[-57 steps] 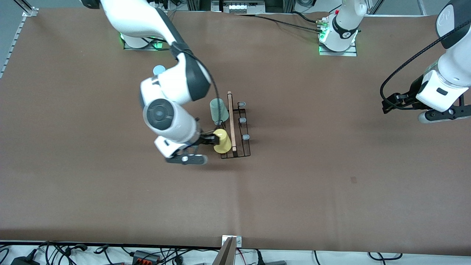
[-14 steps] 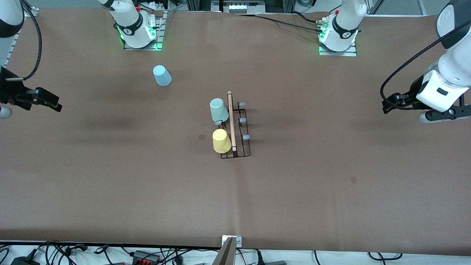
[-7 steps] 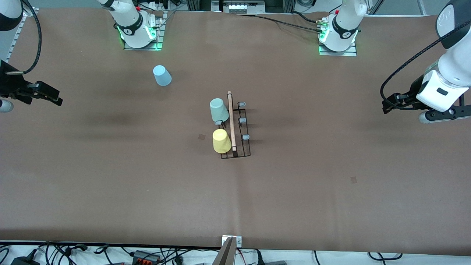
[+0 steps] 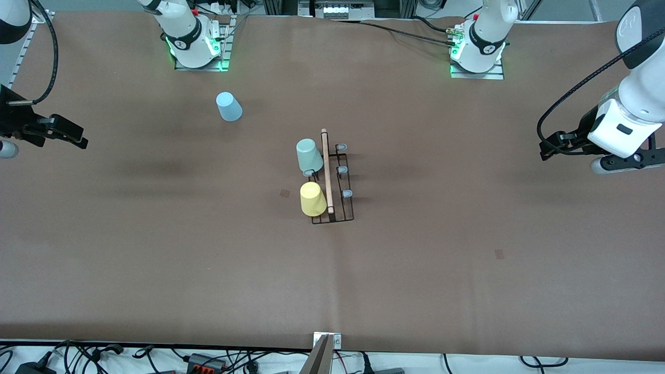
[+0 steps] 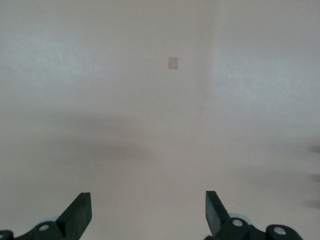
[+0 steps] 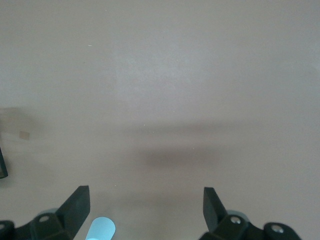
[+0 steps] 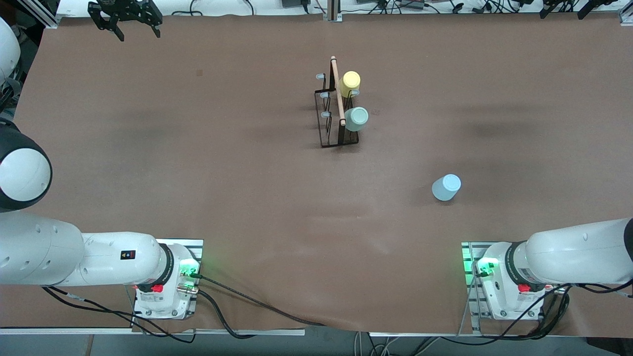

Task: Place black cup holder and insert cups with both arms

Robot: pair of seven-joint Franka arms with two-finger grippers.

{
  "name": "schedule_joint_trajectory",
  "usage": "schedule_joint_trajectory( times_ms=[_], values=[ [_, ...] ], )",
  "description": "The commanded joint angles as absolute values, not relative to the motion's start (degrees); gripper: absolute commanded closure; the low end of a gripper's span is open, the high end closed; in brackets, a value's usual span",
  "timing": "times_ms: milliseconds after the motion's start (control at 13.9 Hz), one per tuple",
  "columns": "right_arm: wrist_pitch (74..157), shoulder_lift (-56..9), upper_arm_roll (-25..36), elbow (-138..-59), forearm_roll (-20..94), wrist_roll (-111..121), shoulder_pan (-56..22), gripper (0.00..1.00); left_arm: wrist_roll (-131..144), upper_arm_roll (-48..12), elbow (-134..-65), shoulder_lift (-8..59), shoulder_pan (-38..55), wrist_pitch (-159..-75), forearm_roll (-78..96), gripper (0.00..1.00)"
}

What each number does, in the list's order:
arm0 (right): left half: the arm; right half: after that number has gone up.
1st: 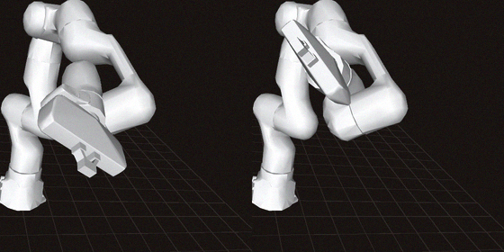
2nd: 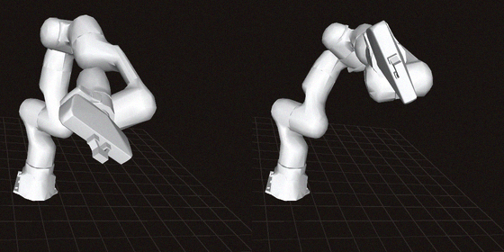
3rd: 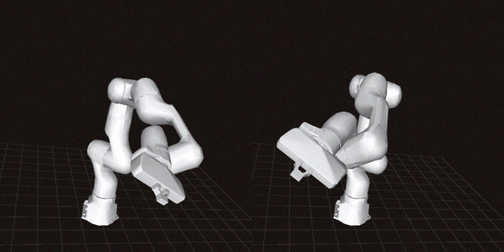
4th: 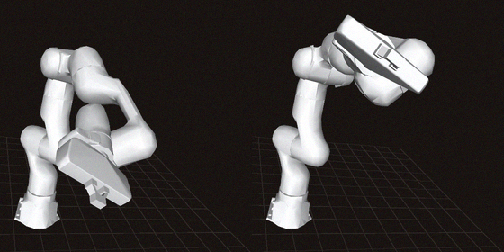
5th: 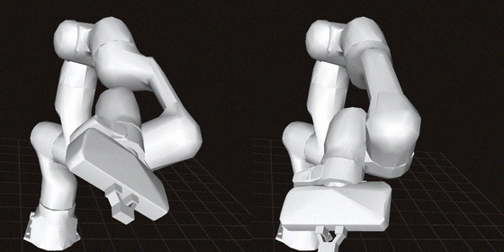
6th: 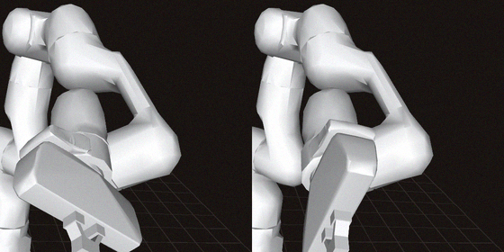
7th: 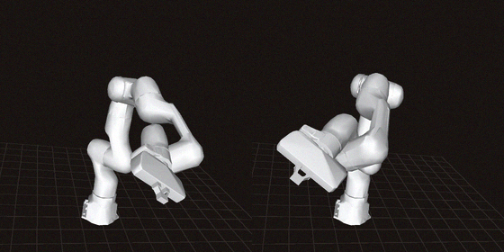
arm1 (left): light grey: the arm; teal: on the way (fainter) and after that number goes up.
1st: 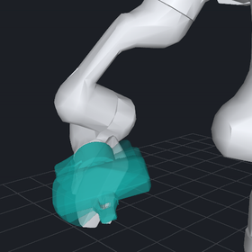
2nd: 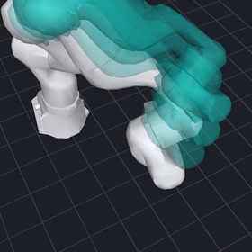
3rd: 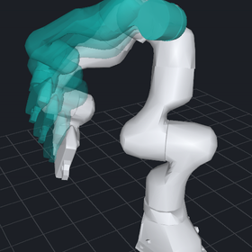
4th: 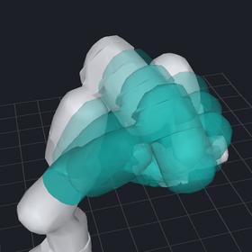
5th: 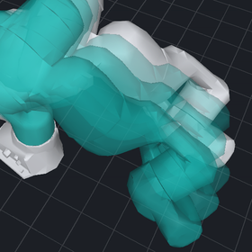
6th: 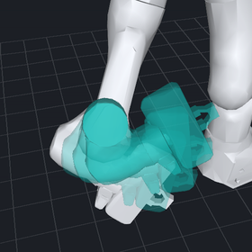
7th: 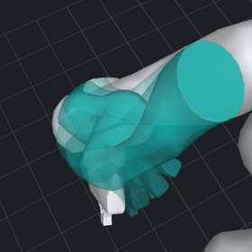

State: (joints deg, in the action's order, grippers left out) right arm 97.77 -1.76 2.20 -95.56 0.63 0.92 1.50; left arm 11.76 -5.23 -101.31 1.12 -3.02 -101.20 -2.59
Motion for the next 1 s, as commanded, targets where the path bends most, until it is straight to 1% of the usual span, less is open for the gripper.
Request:
schedule_joint_trajectory(
  times_ms=[0,932],
  values=[
    [97.9,-0.4,0.3,-96.9,-0.2,1.7,2.9,0.0,10.8,-5.3,-100.1,1.5,-3.3,-100.1,-3.5,0.0],
    [96.6,0.7,0.4,-97.0,-0.2,2.7,2.9,0.0,10.8,-5.3,-100.0,1.5,-3.3,-100.1,-3.5,0.0]
  ],
)
